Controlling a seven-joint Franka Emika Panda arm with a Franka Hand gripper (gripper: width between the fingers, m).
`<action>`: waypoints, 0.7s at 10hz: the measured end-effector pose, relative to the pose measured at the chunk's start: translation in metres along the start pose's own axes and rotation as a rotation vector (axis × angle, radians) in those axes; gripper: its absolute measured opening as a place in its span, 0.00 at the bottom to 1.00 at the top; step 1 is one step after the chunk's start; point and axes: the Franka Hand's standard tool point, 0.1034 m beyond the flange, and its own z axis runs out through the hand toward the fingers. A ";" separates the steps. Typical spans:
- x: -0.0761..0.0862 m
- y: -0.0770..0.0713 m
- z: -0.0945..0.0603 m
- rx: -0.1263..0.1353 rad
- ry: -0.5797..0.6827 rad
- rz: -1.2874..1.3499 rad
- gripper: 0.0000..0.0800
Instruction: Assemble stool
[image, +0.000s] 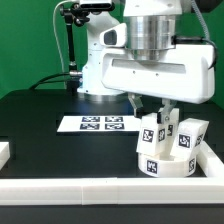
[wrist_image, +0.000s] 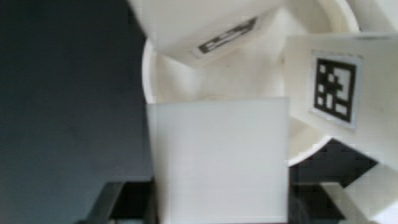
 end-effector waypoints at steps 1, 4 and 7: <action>-0.001 -0.001 0.000 0.009 -0.007 0.114 0.42; -0.001 -0.002 0.001 0.026 -0.015 0.350 0.42; -0.005 -0.005 0.001 0.026 -0.017 0.521 0.42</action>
Offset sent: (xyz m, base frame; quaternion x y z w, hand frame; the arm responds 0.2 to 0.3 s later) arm -0.0049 0.0034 -0.0046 0.0094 -0.0115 0.2374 0.9713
